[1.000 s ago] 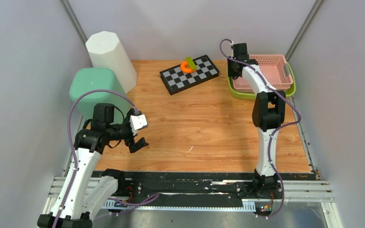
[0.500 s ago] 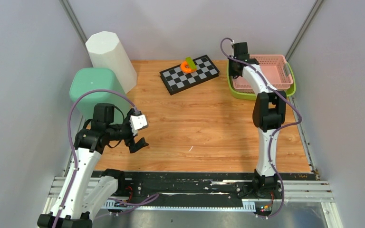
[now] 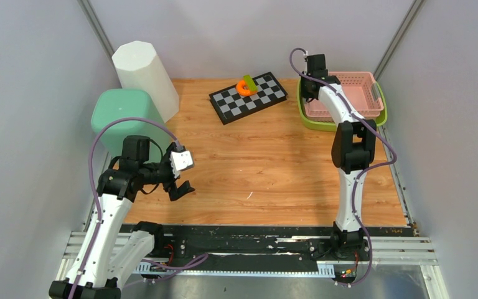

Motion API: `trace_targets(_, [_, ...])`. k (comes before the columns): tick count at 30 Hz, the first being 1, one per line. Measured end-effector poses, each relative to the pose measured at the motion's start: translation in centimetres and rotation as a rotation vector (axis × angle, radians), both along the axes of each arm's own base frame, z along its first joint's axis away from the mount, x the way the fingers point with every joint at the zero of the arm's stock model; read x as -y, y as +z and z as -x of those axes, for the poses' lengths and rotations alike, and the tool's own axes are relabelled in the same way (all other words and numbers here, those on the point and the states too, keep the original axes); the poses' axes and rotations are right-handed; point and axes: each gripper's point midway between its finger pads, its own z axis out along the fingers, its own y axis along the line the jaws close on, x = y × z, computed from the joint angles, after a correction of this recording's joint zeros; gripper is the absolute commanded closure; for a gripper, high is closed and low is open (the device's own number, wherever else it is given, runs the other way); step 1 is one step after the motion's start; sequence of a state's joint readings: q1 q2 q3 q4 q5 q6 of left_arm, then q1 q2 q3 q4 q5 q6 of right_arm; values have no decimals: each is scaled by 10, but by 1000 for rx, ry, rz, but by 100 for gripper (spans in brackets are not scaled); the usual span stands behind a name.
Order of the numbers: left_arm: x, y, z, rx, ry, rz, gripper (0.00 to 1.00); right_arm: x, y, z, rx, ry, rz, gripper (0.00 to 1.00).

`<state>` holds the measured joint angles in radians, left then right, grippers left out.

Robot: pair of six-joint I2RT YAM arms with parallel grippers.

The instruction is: Turn the large container upside down

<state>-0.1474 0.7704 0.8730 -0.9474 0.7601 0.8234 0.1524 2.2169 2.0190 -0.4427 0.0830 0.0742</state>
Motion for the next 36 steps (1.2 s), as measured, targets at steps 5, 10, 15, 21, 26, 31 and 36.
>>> trace_targets(5, [0,0,0,2,-3,-1,0,0,5,1,4,0,-1,97])
trace_targets(10, [0,0,0,2,-5,1,0,2,25,5,30,-2,-5,97])
trace_targets(15, [0,0,1,2,-7,-1,0,3,58,12,83,-2,-14,97])
trace_targets(21, [0,0,1,3,-9,-1,0,5,101,23,158,-5,-28,97])
trace_targets(26, [1,0,1,3,-11,0,0,9,128,35,203,-10,-38,97])
trace_targets(31, [1,0,2,3,-11,0,0,8,148,49,232,-2,-69,97])
trace_targets(36, [1,0,2,2,-13,0,0,-5,166,68,249,38,-156,97])
